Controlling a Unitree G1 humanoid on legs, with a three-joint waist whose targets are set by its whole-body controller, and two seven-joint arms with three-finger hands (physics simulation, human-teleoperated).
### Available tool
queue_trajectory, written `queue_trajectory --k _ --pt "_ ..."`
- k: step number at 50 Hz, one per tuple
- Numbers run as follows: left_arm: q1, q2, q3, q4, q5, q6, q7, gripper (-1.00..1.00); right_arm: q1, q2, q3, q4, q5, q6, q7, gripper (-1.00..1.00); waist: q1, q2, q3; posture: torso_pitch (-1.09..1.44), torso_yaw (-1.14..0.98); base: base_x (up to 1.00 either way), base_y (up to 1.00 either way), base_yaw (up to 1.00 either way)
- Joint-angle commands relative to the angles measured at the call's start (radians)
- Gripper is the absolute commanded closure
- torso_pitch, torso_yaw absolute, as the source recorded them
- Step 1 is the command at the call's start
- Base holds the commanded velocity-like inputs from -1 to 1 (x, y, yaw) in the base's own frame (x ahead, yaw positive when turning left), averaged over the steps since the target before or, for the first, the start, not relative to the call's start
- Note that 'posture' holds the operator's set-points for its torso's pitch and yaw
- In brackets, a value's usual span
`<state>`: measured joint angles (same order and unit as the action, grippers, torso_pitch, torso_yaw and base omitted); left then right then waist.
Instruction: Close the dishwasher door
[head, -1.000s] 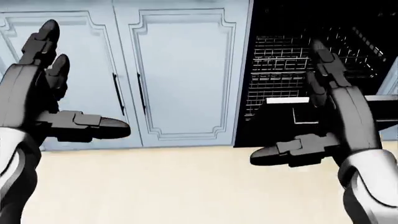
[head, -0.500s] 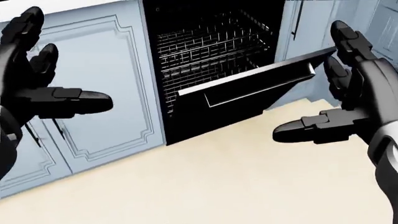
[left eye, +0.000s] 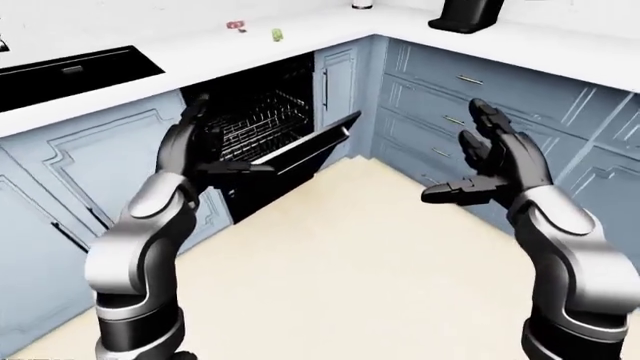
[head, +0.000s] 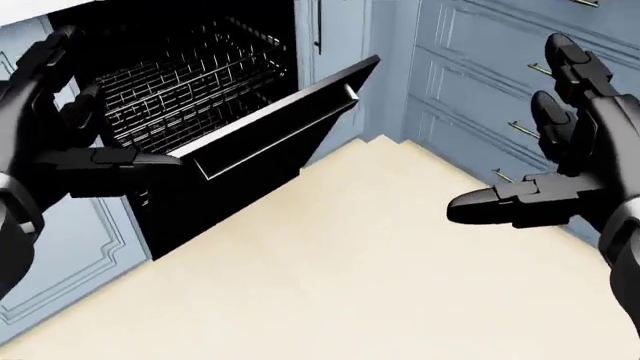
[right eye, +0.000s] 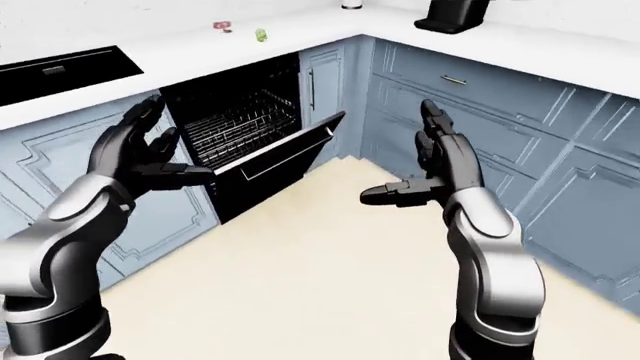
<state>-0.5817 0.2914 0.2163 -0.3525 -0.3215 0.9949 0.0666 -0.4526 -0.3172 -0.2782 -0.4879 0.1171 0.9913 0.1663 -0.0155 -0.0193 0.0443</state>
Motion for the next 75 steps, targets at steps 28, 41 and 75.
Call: queue_trajectory --k 28,41,75 --pt "-0.026 0.021 0.032 -0.027 0.014 -0.039 0.011 -1.0 -0.041 -0.01 -0.002 -0.042 0.002 -0.063 0.008 -1.0 -0.034 0.082 -0.002 0.0 0.0 0.32 0.71 0.0" --pt "-0.016 0.016 0.026 -0.02 0.025 -0.059 0.003 -1.0 -0.042 -0.009 -0.001 -0.078 0.033 -0.024 0.004 -1.0 -0.083 0.025 -0.013 0.0 0.0 0.98 0.13 0.0" --pt "-0.011 0.014 0.026 -0.029 0.03 -0.054 -0.003 -1.0 -0.042 -0.014 -0.001 -0.076 0.085 -0.022 -0.019 -1.0 -0.051 -0.038 -0.035 0.0 0.0 0.03 -0.56 0.0"
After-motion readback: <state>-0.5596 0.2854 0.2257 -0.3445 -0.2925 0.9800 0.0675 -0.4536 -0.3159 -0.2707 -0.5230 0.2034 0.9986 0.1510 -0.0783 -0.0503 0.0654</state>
